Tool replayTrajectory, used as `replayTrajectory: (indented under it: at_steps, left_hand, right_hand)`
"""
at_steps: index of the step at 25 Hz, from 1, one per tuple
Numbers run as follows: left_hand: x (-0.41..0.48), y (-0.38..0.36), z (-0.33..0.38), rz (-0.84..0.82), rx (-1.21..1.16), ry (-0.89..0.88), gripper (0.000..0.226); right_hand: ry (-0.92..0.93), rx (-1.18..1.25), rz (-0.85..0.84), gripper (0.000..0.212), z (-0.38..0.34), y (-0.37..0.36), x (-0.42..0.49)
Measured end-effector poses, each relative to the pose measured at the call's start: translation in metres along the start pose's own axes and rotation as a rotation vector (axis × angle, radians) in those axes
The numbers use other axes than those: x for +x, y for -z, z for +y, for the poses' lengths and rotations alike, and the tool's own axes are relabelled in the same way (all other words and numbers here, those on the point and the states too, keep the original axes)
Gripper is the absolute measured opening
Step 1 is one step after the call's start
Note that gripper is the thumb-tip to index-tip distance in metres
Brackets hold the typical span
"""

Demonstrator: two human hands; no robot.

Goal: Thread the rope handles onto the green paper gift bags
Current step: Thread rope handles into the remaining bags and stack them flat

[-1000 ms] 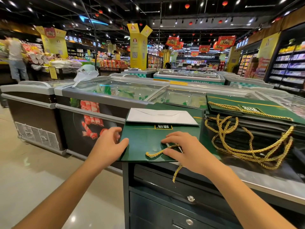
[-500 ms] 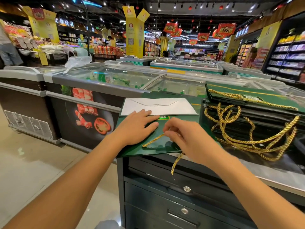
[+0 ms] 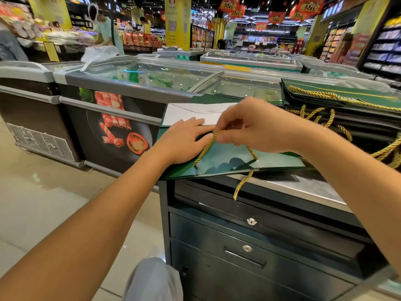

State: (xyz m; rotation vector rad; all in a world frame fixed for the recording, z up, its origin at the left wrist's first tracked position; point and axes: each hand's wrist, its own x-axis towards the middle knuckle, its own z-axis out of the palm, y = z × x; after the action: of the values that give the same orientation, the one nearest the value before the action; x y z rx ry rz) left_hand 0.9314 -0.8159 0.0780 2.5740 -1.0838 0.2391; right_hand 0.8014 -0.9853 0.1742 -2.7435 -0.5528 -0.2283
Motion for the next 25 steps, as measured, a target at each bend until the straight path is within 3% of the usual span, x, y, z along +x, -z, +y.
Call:
replayTrajectory:
  at_steps: [6,12,19,22,25]
  left_hand:
    - [-0.004,0.005,0.008,0.036,0.013,-0.014,0.063]
    - [-0.012,0.012,0.019,0.060,0.012,-0.007,0.045]
    - [-0.015,0.015,0.024,0.048,0.009,0.012,0.046]
    - [-0.014,0.013,0.022,0.044,0.012,-0.004,0.045]
    - [-0.012,0.009,0.014,0.054,-0.044,-0.020,0.042]
  right_hand:
    - [0.044,0.080,0.137,0.010,-0.012,0.022,-0.004]
    - [0.099,-0.017,0.233,0.014,-0.028,0.051,-0.003]
    - [0.160,-0.157,0.200,0.015,-0.041,0.059,0.002]
    - [0.083,-0.128,0.222,0.016,-0.029,0.053,0.008]
    - [-0.149,0.040,0.272,0.016,-0.004,0.037,0.018]
